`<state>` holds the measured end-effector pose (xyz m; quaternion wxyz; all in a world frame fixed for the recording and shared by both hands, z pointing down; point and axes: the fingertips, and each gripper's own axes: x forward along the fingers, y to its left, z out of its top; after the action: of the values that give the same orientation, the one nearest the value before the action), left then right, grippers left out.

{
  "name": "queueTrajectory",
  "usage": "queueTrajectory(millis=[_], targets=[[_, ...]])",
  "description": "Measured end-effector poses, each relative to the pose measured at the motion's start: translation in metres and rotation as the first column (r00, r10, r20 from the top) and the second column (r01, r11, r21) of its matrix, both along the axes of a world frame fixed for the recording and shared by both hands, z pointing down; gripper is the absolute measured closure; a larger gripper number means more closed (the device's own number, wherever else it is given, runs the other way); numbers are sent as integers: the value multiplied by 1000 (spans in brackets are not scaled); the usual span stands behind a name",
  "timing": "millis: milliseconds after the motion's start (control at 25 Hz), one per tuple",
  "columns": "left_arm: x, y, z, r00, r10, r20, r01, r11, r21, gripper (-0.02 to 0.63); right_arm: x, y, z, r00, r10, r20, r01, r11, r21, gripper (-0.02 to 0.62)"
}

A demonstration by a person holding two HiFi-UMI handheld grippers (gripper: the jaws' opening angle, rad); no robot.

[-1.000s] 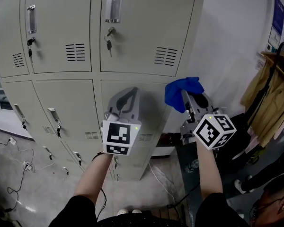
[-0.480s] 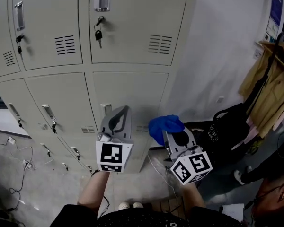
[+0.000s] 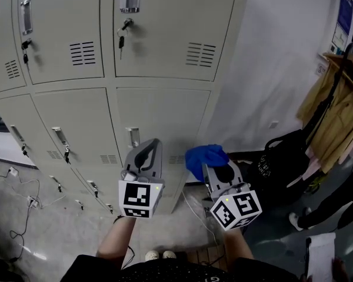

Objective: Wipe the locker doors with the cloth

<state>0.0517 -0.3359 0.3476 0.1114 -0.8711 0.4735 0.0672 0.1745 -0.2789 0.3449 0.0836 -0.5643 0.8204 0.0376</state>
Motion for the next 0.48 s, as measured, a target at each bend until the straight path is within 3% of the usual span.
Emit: queueTrajectory(millis=[480], targets=[[1, 2, 0, 1000, 5, 6, -5, 1000, -1, 597, -2, 1, -3, 1000, -7, -3, 7, 1000, 12, 517]])
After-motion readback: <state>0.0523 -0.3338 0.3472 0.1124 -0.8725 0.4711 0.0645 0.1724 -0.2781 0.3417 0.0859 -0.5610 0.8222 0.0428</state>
